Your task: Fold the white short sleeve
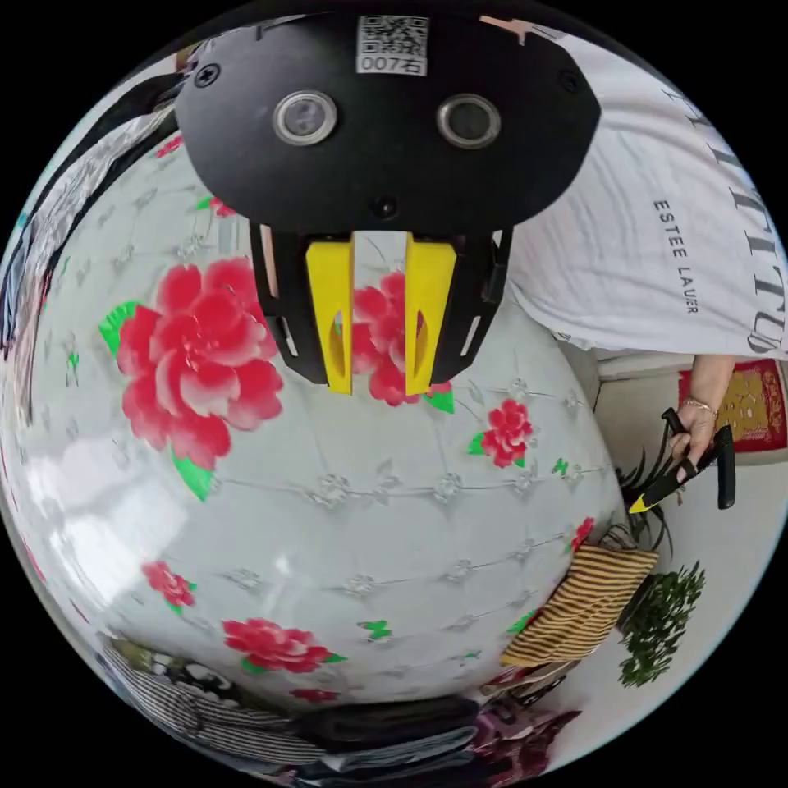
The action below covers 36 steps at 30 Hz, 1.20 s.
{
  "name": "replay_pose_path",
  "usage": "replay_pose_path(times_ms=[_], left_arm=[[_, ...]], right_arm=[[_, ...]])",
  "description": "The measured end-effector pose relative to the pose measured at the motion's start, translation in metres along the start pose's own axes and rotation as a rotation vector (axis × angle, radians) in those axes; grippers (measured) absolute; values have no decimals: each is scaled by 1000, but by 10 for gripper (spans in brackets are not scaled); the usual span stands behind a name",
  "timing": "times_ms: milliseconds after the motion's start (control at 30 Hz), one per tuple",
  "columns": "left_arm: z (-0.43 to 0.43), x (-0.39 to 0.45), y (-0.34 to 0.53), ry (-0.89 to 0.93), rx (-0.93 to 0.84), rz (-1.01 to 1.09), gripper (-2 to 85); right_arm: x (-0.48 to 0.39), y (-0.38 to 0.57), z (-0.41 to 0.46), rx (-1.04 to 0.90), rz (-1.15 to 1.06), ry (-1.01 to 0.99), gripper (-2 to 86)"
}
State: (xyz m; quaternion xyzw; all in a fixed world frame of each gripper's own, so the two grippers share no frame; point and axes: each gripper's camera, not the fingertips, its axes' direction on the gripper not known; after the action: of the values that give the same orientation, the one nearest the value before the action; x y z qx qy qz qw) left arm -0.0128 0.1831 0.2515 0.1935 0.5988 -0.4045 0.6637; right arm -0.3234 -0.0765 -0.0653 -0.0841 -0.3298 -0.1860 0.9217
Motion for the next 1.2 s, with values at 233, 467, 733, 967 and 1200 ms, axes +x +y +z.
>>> replay_pose_path(times_ms=[233,467,733,967,1200], left_arm=[[72,186,-31,60,-201,441,52],[117,318,-3,-8,-394,621,53],[147,373,15,-141,-492,561,49],[150,377,9,-129,-475,486,49],[155,380,0,-142,-514,460,54]], right_arm=[[110,150,-44,264,551,13,80],[230,315,-105,448,949,276,88],[354,418,-145,467,1113,372,102],[424,433,-109,403,1127,77,72],[376,427,-131,681,916,-63,10]])
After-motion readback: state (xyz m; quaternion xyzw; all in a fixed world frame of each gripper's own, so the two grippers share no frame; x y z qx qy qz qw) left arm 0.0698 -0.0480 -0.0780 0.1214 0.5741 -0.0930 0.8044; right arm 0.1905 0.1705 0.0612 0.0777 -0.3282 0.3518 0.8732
